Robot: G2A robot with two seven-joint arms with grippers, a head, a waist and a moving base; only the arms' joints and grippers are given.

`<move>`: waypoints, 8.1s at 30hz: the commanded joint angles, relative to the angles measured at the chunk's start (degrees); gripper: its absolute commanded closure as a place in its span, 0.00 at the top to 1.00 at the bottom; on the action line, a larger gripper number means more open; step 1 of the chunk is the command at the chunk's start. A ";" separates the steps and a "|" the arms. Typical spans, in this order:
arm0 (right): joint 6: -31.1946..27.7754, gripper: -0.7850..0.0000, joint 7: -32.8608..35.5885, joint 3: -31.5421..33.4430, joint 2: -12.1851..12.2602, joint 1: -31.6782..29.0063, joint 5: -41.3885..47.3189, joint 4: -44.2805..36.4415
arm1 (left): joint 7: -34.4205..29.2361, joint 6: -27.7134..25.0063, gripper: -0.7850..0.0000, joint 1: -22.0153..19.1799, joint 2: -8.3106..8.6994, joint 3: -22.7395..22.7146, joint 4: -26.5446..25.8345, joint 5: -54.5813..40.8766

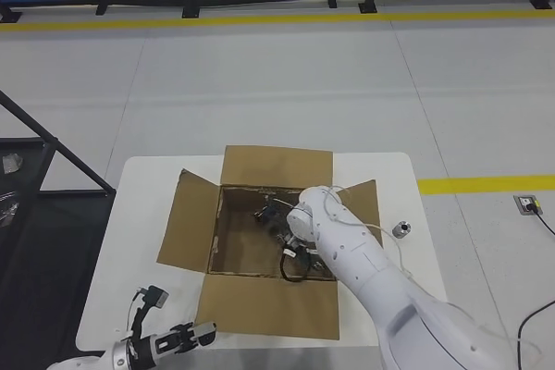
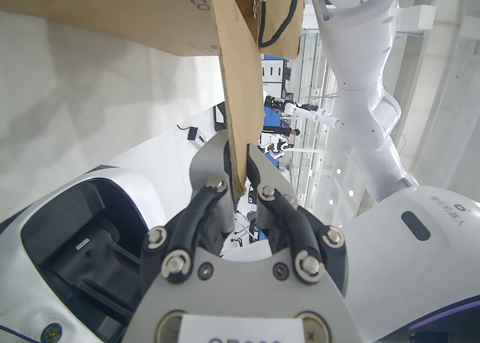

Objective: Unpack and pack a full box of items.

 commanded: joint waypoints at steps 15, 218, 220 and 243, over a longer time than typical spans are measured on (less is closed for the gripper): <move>1.79 0.32 -3.42 0.55 -0.65 -0.36 0.13 3.40 | 0.36 -0.08 0.00 0.50 0.28 0.01 -0.60 0.34; 6.97 1.00 13.95 56.04 27.55 -37.91 20.20 -69.10 | -2.37 -7.38 1.00 1.78 0.57 -9.77 2.90 -19.30; 6.79 1.00 13.89 54.65 27.67 -36.27 20.10 -67.40 | -2.07 -7.53 1.00 2.18 0.56 -10.79 3.22 -20.63; 5.02 1.00 9.14 44.86 28.76 -30.51 23.55 -59.57 | -3.91 -7.60 1.00 4.19 0.24 -17.08 5.04 -26.97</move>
